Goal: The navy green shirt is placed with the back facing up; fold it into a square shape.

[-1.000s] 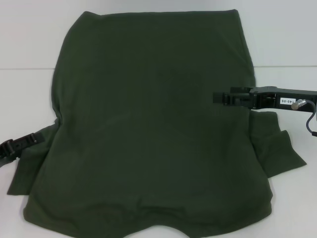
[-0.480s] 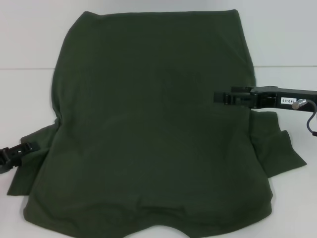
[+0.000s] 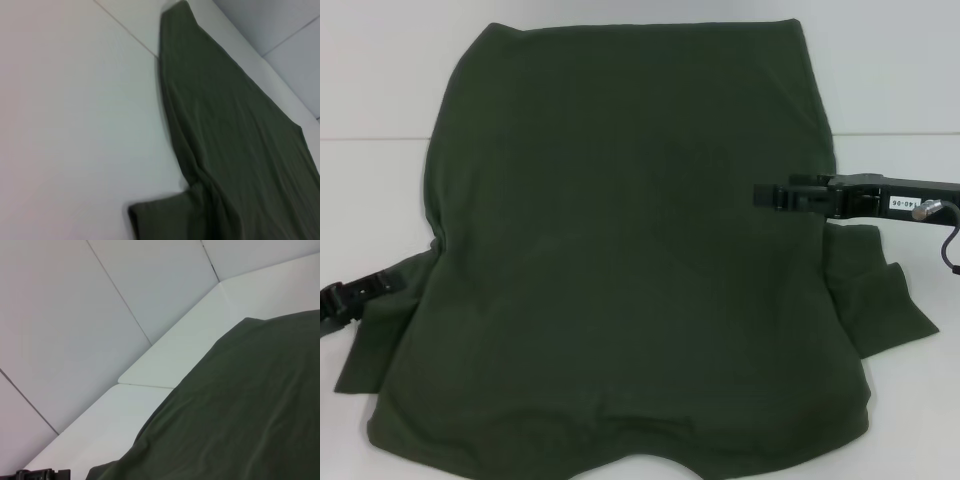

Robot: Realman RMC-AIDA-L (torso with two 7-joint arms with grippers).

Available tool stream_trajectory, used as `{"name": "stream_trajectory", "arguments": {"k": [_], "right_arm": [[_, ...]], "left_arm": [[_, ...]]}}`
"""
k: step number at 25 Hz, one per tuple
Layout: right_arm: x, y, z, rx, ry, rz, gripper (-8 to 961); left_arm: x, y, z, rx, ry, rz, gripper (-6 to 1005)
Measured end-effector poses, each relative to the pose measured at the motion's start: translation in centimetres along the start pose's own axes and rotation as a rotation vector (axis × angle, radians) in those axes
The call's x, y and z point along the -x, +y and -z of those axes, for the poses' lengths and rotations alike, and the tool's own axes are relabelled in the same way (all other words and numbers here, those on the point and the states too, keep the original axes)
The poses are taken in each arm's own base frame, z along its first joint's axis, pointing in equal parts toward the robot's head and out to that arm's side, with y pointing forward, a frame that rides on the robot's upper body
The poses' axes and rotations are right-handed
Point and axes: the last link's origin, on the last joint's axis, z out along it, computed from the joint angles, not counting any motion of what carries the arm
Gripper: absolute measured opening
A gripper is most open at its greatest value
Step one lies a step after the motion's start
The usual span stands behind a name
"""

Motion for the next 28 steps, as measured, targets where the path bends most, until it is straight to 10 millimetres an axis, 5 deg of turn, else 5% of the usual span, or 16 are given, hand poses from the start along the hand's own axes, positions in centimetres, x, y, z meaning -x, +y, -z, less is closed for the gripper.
{"name": "stream_trajectory", "arguments": {"k": [4, 15, 28], "right_arm": [[0.03, -0.02, 0.04, 0.0, -0.001, 0.0, 881], [0.16, -0.15, 0.24, -0.004, -0.011, -0.004, 875], [0.01, -0.25, 0.39, -0.007, -0.01, -0.008, 868]], "left_arm": [[-0.32, -0.19, 0.38, -0.015, 0.012, 0.001, 828], [-0.21, -0.21, 0.4, -0.021, 0.008, 0.0, 413], [0.13, -0.47, 0.5, -0.029, 0.008, 0.007, 46]]}}
